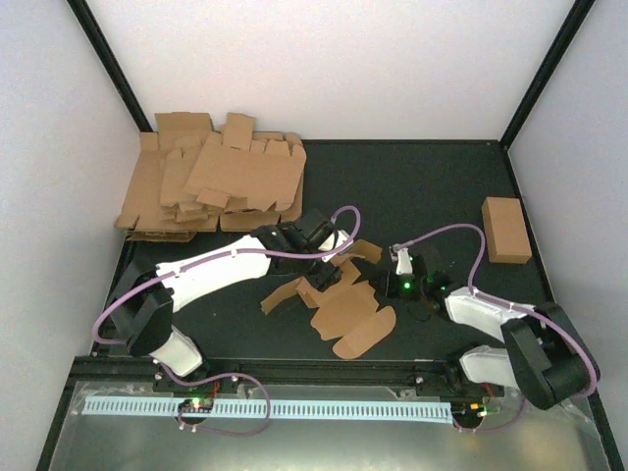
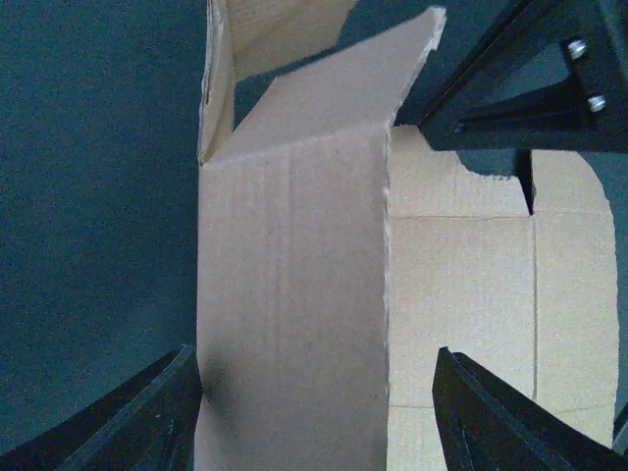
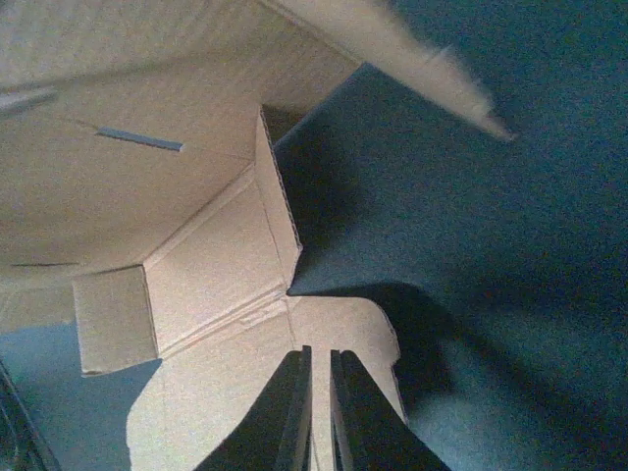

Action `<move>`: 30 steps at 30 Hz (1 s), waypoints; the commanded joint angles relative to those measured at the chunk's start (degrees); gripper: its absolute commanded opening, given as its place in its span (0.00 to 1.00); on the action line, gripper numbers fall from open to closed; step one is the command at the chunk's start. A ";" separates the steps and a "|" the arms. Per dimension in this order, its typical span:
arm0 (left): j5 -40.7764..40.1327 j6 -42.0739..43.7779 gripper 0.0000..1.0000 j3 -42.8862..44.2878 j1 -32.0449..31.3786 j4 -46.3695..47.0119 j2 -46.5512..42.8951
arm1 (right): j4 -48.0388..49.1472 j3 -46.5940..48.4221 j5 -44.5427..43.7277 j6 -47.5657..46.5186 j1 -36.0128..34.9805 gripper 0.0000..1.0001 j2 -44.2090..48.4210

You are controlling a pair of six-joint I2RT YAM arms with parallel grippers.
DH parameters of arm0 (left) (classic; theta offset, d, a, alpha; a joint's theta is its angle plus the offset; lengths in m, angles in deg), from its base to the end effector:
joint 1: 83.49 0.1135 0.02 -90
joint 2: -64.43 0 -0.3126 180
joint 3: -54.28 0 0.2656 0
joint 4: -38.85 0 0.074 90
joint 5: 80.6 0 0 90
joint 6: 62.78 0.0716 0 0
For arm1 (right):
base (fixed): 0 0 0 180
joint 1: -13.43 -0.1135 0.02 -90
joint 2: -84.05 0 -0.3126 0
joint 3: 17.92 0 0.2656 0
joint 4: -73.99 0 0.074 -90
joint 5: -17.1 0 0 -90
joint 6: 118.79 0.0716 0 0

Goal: Fold the paper box

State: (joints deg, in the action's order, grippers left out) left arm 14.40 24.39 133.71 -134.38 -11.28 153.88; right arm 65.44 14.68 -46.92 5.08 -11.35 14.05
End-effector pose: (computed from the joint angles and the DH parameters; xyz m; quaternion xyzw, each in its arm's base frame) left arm 0.2165 -0.2762 0.2538 0.4034 0.8771 -0.1539 0.2105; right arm 0.1869 0.1208 0.1465 -0.0125 0.9071 0.3606 0.2165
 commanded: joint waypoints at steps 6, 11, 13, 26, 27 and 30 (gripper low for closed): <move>1.45 -1.30 0.68 -0.88 -0.51 2.16 0.10 | 8.96 2.32 -3.43 1.81 -2.56 0.03 -4.89; 1.73 -1.21 0.69 -1.26 -0.52 2.49 0.96 | 7.05 1.79 -3.47 1.06 -2.57 0.02 -0.71; 1.47 -1.14 0.69 -1.48 -0.49 2.68 1.70 | 5.14 1.97 -3.75 0.16 -2.56 0.03 2.78; 2.70 -1.25 0.79 -1.62 -0.20 3.68 -0.83 | -2.16 10.23 -0.16 3.55 -2.56 0.24 13.58; 3.26 -1.29 0.81 -1.52 -0.13 3.80 -1.43 | -1.98 10.91 0.91 4.17 -2.56 0.23 12.78; 5.31 -1.39 0.85 -1.42 0.40 4.44 -3.00 | -0.25 12.25 2.97 6.36 -2.56 0.22 10.62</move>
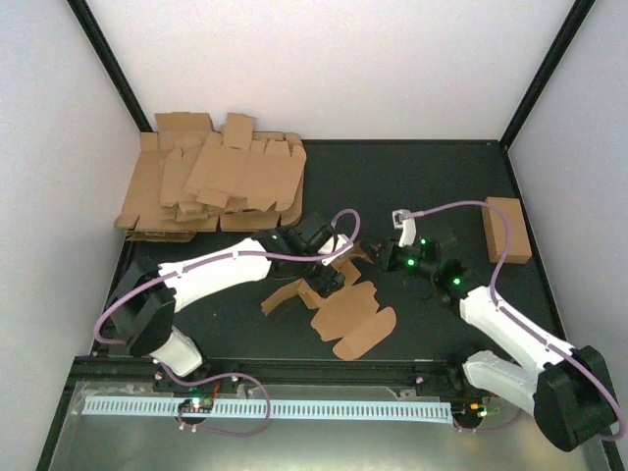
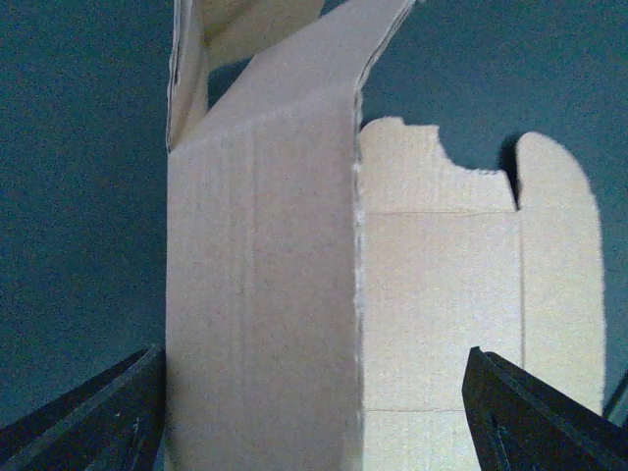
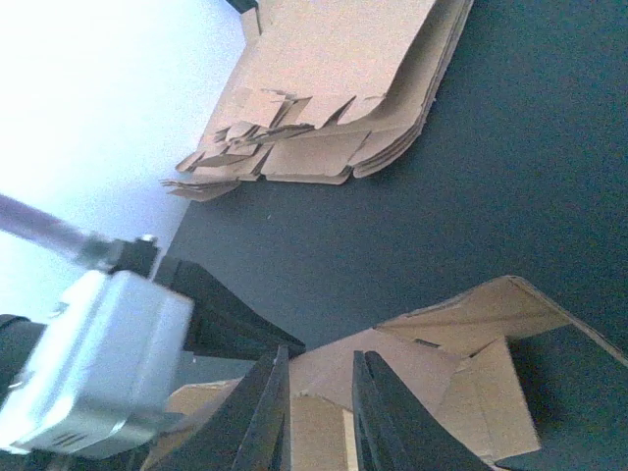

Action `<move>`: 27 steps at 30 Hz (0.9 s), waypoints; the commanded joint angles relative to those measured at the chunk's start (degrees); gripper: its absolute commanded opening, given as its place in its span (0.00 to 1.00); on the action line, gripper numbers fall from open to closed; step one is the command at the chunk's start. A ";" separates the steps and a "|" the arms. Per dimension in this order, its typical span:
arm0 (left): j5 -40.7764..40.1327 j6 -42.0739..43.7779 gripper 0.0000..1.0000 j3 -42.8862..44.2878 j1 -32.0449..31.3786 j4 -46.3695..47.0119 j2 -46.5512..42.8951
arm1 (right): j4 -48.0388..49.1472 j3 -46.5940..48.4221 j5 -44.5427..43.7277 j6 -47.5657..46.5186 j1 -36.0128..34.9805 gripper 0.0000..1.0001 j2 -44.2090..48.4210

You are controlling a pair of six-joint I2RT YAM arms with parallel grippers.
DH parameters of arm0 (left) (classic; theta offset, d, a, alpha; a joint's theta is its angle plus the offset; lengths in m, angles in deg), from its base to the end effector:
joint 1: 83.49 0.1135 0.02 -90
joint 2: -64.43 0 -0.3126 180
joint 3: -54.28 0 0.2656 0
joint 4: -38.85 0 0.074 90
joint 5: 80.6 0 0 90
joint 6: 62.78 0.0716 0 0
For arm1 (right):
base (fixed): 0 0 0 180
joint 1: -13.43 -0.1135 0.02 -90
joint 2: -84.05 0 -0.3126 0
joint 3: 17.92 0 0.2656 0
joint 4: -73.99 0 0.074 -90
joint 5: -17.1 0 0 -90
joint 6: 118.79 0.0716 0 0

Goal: Fold the paper box

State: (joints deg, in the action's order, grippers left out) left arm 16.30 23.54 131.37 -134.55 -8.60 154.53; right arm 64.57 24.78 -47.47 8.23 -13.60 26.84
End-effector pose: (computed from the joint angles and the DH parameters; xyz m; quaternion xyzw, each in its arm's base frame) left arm 0.2138 -0.2783 0.2401 0.4019 0.8777 -0.1687 0.1992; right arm 0.1950 0.1340 0.2535 -0.0483 0.8251 0.4384 0.3530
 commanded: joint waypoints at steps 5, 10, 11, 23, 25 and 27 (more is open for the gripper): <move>6.94 -1.04 0.85 0.63 2.53 2.89 -4.85 | 1.19 3.82 4.67 4.32 -0.31 0.17 -6.81; 9.72 -2.16 0.83 -0.29 4.71 4.69 -6.18 | 2.63 3.69 6.69 4.49 -0.30 0.11 -10.52; 10.30 -2.26 0.83 -0.37 5.09 4.90 -6.43 | 2.79 3.48 6.82 4.33 -0.31 0.11 -10.80; 17.40 -2.73 0.63 -1.69 7.43 6.35 -6.94 | 1.61 4.28 6.24 3.31 -0.31 0.11 -8.02; 18.15 -2.88 0.57 -2.42 7.55 6.69 -6.35 | 1.02 5.44 6.45 3.09 -0.35 0.12 -8.08; 18.91 -3.24 0.54 -3.15 7.65 7.51 -6.18 | 1.17 6.21 6.88 3.21 -0.31 0.12 -8.83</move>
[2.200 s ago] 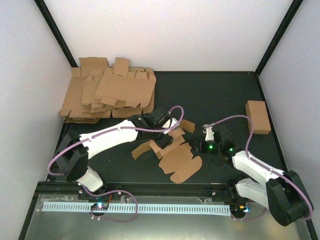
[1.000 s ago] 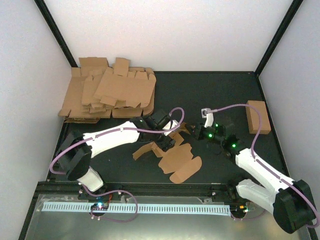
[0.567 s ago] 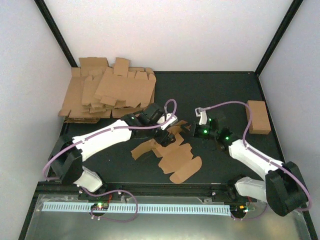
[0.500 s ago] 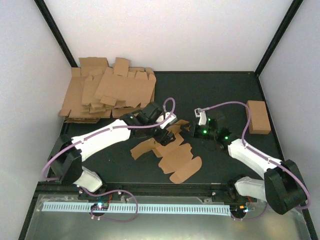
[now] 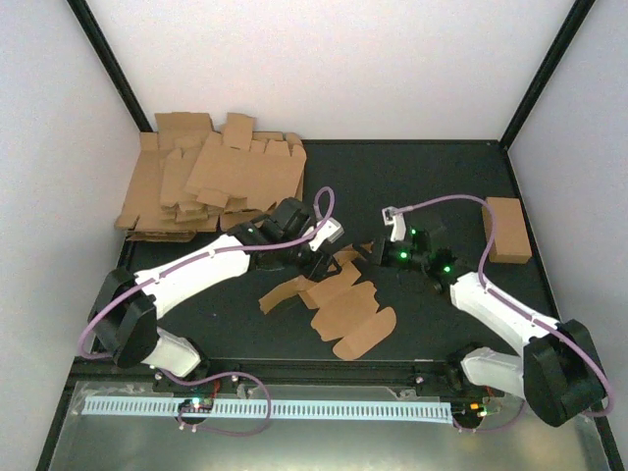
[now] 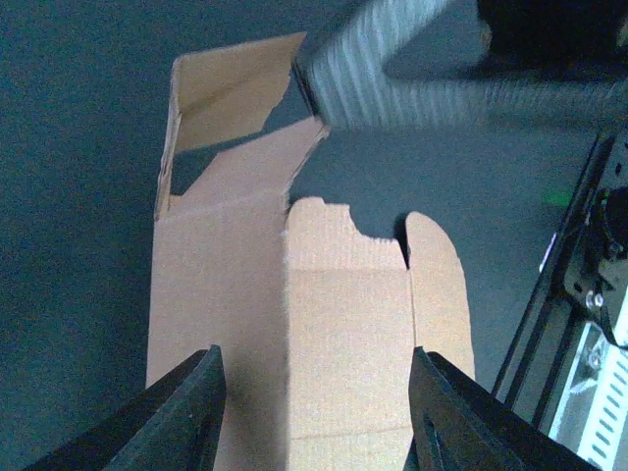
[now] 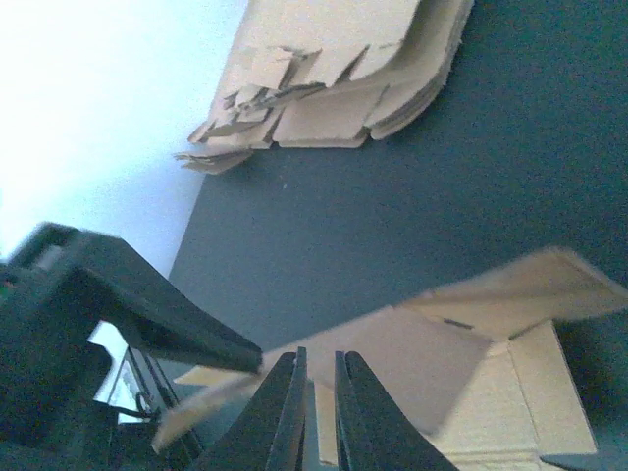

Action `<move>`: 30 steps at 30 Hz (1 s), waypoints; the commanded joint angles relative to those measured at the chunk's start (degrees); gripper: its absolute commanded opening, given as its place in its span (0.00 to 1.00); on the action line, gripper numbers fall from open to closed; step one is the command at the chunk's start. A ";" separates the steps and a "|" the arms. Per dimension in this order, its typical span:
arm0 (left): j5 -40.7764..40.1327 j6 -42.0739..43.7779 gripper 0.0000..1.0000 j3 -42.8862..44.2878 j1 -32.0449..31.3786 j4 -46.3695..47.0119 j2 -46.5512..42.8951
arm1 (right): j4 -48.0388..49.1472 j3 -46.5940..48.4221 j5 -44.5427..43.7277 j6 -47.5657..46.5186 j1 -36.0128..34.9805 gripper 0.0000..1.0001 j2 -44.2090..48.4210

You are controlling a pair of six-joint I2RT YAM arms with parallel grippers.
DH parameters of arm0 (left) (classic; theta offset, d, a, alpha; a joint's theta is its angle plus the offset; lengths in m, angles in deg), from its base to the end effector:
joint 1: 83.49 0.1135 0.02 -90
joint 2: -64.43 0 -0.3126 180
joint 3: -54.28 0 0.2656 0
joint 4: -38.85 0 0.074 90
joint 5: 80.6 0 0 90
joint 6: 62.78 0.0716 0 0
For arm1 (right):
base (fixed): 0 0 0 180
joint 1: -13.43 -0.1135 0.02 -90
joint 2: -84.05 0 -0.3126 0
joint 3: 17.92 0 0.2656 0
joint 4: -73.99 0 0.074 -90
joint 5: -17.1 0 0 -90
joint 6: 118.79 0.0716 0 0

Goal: Fold the paper box

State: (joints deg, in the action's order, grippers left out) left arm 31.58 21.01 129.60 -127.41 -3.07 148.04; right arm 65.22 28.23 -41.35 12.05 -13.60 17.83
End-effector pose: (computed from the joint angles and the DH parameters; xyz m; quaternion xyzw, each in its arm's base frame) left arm 0.2246 -0.2538 0.2781 0.3602 0.8521 -0.3053 0.2259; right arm 0.2161 0.1523 0.2433 -0.0377 0.8391 0.4675 0.2755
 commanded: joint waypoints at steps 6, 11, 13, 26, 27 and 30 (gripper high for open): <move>4.54 -1.08 0.52 -2.53 0.58 2.96 0.61 | 2.98 3.83 2.84 1.25 -0.29 0.16 -2.51; 4.57 -1.08 0.52 -3.11 0.67 3.60 1.17 | 3.17 4.21 5.21 1.53 -0.80 0.21 -4.88; 4.75 -1.15 0.52 -3.11 0.68 3.76 1.35 | 3.60 3.78 6.12 1.70 -1.19 0.21 -5.75; 4.81 -1.15 0.55 -2.71 0.77 3.81 1.40 | 3.97 1.95 8.42 1.50 -2.59 0.10 -9.71; 4.81 -1.24 0.55 -2.59 0.81 3.71 1.31 | 4.03 1.82 8.50 1.35 -2.63 0.08 -10.10; 4.51 -1.49 0.60 -2.05 0.90 3.16 0.79 | 4.50 1.30 8.56 1.26 -2.64 0.06 -10.68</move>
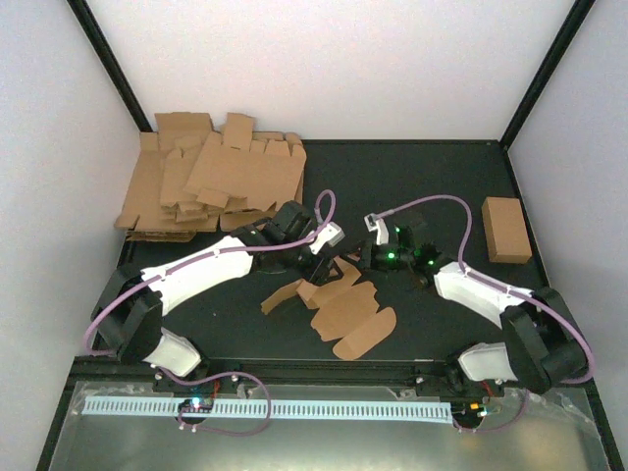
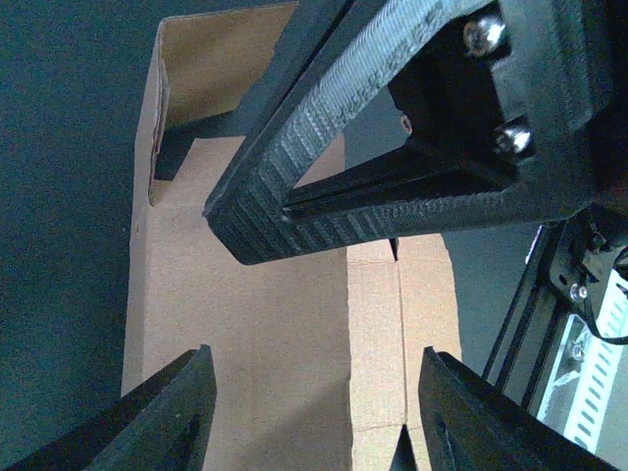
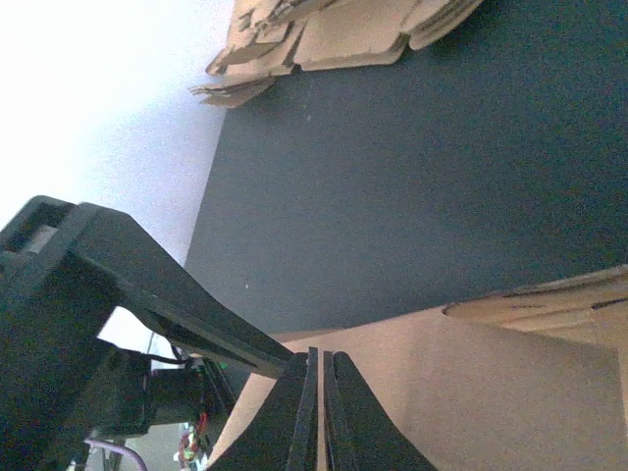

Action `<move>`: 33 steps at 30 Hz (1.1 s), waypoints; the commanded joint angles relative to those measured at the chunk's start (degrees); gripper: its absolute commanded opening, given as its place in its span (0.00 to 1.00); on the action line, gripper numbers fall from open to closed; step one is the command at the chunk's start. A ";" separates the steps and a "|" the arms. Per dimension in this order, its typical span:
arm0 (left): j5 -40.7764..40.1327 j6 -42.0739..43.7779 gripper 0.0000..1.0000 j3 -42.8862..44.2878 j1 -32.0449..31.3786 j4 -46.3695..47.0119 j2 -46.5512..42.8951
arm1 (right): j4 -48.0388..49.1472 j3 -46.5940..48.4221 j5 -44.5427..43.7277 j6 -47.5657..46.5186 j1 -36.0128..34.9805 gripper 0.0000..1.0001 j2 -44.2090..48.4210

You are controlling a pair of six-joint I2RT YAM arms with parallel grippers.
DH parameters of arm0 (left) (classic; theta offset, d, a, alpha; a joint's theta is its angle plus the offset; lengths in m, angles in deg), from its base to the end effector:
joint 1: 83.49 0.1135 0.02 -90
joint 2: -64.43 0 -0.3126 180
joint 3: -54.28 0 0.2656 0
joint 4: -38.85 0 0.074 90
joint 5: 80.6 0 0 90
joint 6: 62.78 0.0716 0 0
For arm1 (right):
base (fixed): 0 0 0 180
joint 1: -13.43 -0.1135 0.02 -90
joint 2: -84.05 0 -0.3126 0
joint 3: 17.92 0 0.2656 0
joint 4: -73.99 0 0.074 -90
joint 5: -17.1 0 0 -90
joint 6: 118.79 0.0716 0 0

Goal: Fold the paper box

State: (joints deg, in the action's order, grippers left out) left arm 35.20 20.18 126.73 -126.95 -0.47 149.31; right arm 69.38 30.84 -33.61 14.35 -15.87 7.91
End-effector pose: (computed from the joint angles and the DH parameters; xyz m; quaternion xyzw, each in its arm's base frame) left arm 0.2233 -0.2546 0.2589 0.3573 0.8520 -0.3270 0.1989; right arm 0.2313 0.1818 0.2263 -0.0626 0.8373 0.5070 0.1947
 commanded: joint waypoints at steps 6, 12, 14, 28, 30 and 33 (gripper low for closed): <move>-2.36 -1.56 0.74 4.24 0.57 -1.98 -2.63 | 0.35 -1.37 0.88 -1.42 -0.33 0.06 -1.10; -6.99 1.66 0.87 6.57 0.85 -6.20 -1.55 | 0.75 -1.43 1.01 -1.38 -0.38 0.05 -1.50; -6.69 2.37 0.87 7.69 1.34 -9.43 1.29 | 0.81 -1.58 0.93 -1.47 -0.36 0.05 -1.64; -1.00 5.45 0.86 8.95 1.89 -11.51 8.44 | 4.80 -3.63 1.23 -0.32 -0.32 0.03 -3.58; -1.50 5.80 0.82 9.11 1.88 -11.81 8.92 | 4.77 -3.58 1.23 -0.38 -0.33 0.03 -3.58; -3.06 6.11 0.74 9.07 1.89 -12.18 9.29 | 4.91 -3.54 1.23 -0.28 -0.34 0.03 -3.75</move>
State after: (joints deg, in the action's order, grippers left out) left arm 32.63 24.66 133.64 -125.22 -11.02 157.64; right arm 72.61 27.60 -33.11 13.78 -15.87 4.50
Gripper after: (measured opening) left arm 0.779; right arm 0.036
